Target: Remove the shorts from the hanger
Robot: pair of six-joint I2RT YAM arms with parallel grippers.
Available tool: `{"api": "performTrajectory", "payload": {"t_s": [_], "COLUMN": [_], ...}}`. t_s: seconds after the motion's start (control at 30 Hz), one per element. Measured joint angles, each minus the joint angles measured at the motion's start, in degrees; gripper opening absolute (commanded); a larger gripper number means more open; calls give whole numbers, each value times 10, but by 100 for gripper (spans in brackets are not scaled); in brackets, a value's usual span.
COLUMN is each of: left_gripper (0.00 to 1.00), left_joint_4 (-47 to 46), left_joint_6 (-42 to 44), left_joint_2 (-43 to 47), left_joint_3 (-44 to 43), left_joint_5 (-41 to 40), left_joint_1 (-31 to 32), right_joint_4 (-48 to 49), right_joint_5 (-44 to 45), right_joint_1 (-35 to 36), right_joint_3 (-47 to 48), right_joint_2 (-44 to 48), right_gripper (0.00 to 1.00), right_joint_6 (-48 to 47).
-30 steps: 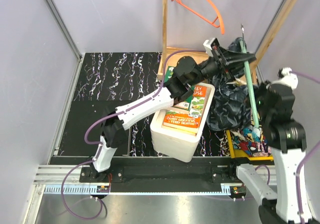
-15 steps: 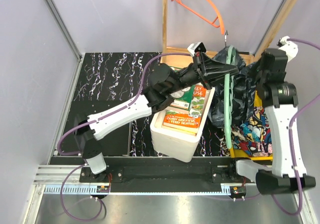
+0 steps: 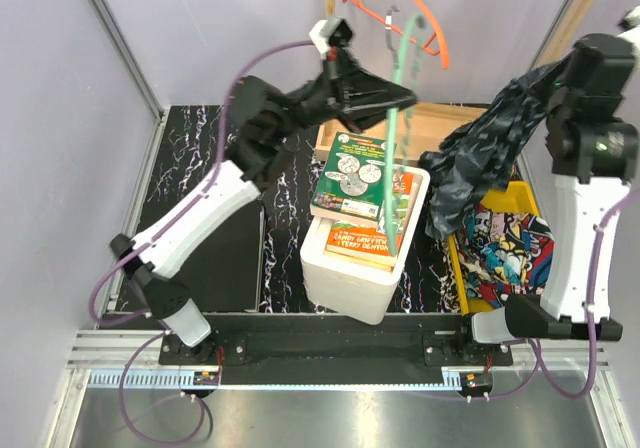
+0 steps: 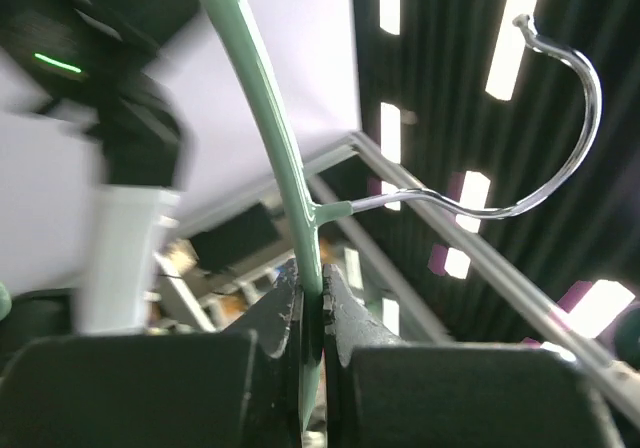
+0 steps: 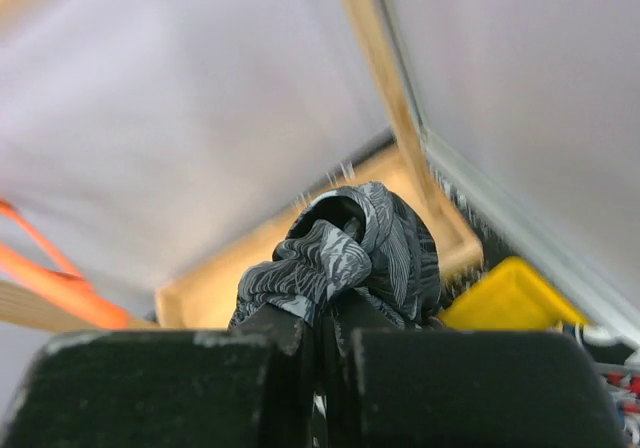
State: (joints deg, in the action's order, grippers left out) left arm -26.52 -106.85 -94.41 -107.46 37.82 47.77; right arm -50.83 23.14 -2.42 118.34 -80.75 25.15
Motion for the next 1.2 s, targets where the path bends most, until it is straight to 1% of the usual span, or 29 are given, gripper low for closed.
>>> {"api": "performTrajectory", "payload": {"t_s": [0.13, 0.2, 0.27, 0.4, 0.6, 0.67, 0.8, 0.93, 1.03, 1.2], "left_gripper": [0, 0, 0, 0, 0, 0, 0, 0, 0, 0], "left_joint_4": [68, 108, 143, 190, 226, 233, 240, 241, 243, 243], "left_joint_6": [87, 129, 167, 219, 249, 252, 254, 254, 254, 253], "left_joint_2": [50, 73, 93, 117, 118, 116, 107, 100, 99, 98], "left_joint_3": [20, 23, 23, 23, 23, 23, 16, 10, 10, 3], "left_joint_5": [28, 40, 51, 61, 74, 78, 88, 96, 99, 108], "left_joint_1": [-51, -72, -89, -114, -128, -129, -134, -145, -154, -169], "right_joint_4": [-14, -11, -9, -12, -13, -9, 26, 65, 97, 122], "right_joint_5": [35, 54, 70, 85, 86, 89, 89, 92, 105, 126], "right_joint_1": [0, 0, 0, 0, 0, 0, 0, 0, -1, -7], "right_joint_3": [179, 249, 285, 296, 270, 248, 157, 85, 24, -69], "right_joint_2": [-9, -8, 3, 37, 63, 65, 73, 66, 59, 66], "right_gripper": [0, 0, 0, 0, 0, 0, 0, 0, 0, 0], "right_joint_6": [-35, -54, -71, -93, -119, -128, -145, -165, -185, -202]}}
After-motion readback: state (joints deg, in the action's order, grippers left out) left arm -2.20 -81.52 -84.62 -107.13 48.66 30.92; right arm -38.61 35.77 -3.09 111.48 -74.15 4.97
